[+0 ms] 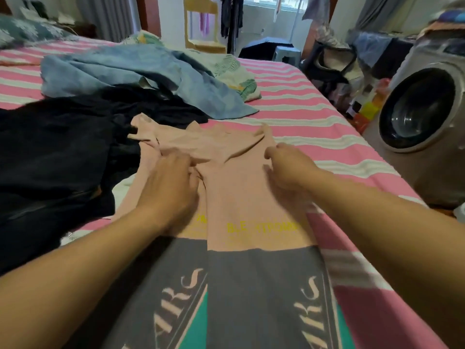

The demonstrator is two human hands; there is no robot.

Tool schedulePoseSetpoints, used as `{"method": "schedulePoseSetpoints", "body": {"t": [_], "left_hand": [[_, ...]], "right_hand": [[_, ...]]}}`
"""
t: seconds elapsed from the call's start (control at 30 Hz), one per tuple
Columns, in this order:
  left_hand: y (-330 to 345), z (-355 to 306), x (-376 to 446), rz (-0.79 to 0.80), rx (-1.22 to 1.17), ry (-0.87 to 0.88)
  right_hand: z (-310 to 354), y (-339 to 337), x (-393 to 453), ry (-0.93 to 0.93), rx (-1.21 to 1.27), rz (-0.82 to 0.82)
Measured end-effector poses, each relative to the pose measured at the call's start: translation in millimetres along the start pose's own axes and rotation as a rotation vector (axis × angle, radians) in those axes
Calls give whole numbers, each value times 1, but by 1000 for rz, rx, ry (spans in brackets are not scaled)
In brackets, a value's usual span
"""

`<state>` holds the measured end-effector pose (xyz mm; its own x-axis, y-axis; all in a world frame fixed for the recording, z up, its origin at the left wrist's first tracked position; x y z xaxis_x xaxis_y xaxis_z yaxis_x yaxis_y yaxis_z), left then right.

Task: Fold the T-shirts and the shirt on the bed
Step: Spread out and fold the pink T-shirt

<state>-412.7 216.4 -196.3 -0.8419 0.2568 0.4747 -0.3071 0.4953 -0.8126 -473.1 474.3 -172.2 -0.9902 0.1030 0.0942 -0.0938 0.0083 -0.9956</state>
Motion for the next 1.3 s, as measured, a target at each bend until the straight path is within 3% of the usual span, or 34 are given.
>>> {"method": "schedulePoseSetpoints", "body": {"t": [0.17,0.4,0.47,0.6,0.73,0.87,0.97,1.07,1.2,1.3], "left_hand": [[38,32,2,-112,150,-116],[17,23,32,16,133,-249],[8,25,66,63,229,-237],[16,40,133,300,406,-172],[33,64,158,631,298,-401],[21,64,170,449,206,-415],[19,58,178,300,99,-427],[28,60,184,420,140,-384],[30,76,179,508,282,-330],[26,73,173,447,345,-297]], "right_hand": [[-1,25,84,61,120,28],[-11,16,158,-36,243,154],[-12,13,178,-87,207,158],[-17,6,208,-149,194,266],[-37,17,237,-142,199,403],[-53,5,250,-112,170,467],[-57,2,252,-55,143,405],[-53,10,257,-12,167,329],[-33,30,254,42,402,312],[-21,39,248,-56,209,305]]}}
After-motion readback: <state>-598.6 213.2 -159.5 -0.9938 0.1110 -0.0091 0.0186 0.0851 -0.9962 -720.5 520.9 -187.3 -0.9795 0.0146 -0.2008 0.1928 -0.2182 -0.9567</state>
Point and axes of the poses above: each hand's wrist, its own x-axis towards the middle knuckle, its own y-axis out of the palm, z = x × y, the point moved 4 cm from there along x, towards the middle knuckle, and after that the axes turned 15 degrees about y, right-handed, at the moved point
